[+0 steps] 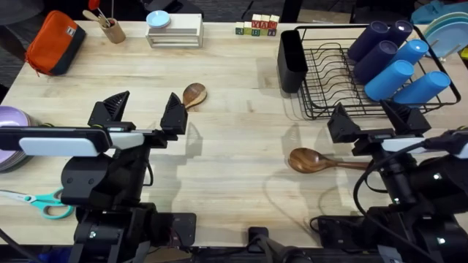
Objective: Pick up the spoon on the table one by one and put them onto the rack
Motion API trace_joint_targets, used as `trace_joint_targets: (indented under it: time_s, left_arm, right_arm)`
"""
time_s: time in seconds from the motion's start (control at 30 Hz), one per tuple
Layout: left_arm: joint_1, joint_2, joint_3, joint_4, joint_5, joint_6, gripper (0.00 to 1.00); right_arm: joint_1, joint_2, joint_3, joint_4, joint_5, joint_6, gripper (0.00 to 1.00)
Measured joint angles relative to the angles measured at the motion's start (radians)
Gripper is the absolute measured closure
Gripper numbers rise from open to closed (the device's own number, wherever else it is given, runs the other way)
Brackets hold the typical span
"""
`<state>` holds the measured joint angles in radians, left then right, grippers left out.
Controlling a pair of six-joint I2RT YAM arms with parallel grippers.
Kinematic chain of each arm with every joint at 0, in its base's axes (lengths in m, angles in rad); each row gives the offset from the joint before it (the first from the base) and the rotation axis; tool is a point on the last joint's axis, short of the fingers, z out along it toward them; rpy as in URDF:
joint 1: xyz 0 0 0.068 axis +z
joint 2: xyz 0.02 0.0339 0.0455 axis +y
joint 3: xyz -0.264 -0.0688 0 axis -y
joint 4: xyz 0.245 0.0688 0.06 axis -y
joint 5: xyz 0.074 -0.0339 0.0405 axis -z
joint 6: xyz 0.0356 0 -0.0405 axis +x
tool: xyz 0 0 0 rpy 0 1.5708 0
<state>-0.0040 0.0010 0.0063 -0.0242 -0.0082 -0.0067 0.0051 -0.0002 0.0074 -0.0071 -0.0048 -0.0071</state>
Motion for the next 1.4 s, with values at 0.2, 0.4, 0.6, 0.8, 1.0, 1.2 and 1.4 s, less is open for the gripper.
trace_joint_targets:
  time_s: [0.2, 0.4, 0.6, 0.8, 1.0, 1.2, 1.4]
  left_arm:
    - [0.000, 0.000, 0.000, -0.002, 0.000, 0.000, 0.008]
    - [0.000, 0.000, 0.000, -0.001, 0.000, 0.000, 0.008]
    - [0.000, 0.000, 0.000, 0.000, 0.002, 0.000, 0.005]
    - [0.000, 0.000, 0.138, -0.237, 0.016, 0.000, 0.007]
    - [0.000, 0.063, 0.362, -0.424, 0.017, 0.000, 0.007]
    - [0.000, 0.264, 0.571, -0.593, 0.049, 0.000, 0.007]
    - [0.000, 0.523, 0.812, -0.777, 0.104, 0.001, 0.007]
  right_arm:
    - [0.000, 0.000, 0.000, -0.005, 0.000, 0.000, 0.006]
    - [0.000, 0.000, 0.000, -0.005, 0.000, 0.000, 0.007]
    - [0.000, 0.000, 0.001, -0.007, -0.004, 0.000, 0.006]
    - [0.000, 0.017, 0.145, -0.292, -0.029, 0.000, 0.006]
    - [0.000, 0.142, 0.377, -0.485, -0.041, 0.000, 0.005]
    - [0.000, 0.337, 0.608, -0.677, -0.042, 0.000, 0.005]
    - [0.000, 0.545, 0.839, -0.862, -0.045, 0.000, 0.005]
